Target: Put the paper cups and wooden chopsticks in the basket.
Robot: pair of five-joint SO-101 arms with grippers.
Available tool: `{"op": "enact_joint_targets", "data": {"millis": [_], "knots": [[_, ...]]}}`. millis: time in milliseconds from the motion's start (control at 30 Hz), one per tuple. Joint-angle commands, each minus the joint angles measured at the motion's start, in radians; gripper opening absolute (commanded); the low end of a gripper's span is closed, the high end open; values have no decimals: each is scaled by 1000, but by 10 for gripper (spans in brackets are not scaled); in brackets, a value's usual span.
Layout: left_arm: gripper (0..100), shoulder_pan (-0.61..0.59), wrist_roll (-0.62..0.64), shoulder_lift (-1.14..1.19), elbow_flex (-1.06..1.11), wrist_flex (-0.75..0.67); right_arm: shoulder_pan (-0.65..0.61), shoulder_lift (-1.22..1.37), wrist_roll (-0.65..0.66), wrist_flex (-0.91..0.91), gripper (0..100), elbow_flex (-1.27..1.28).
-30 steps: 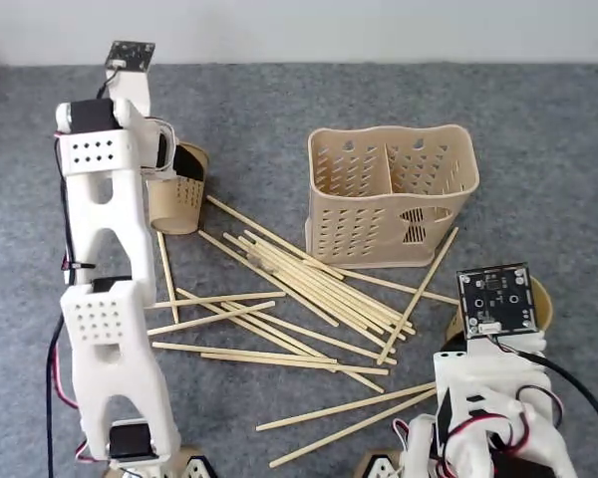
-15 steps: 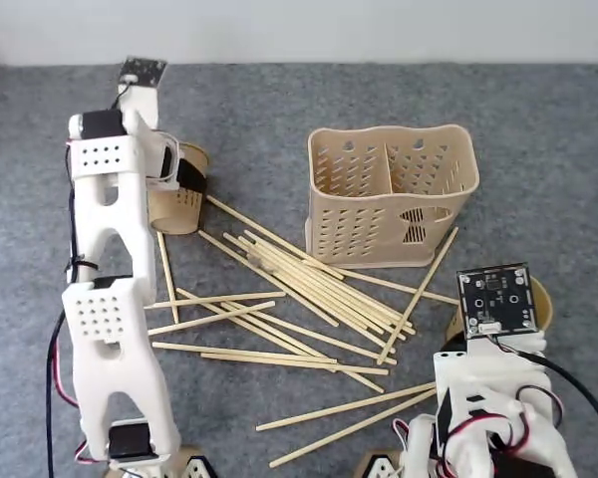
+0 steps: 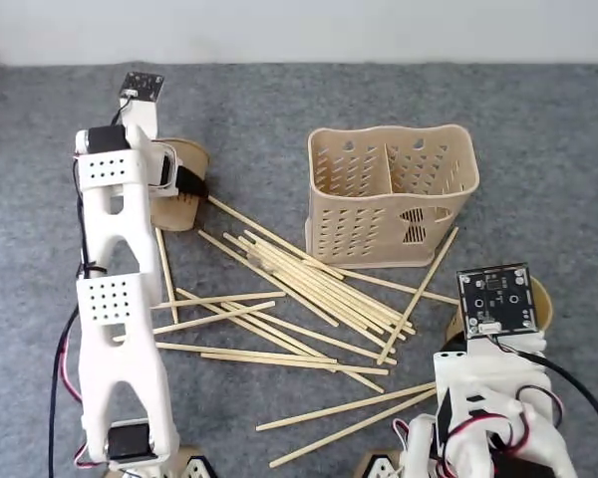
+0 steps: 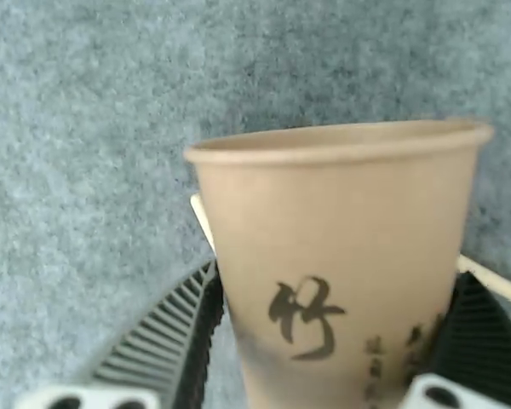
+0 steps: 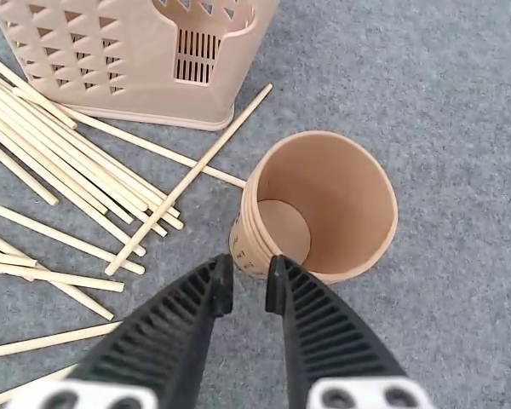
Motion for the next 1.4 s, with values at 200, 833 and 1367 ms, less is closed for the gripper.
{"op": "enact_joint_targets", "data": {"millis": [200,833,1367], "knots": [[338,5,-6,-3,-340,157,-4,-2,0,35,84,-8],[188,11,0,-359,-257,160,-2,-2,0,35,84,-9],[194,345,71,-1363,562,133,-10,-340,0,39,84,-9]]}}
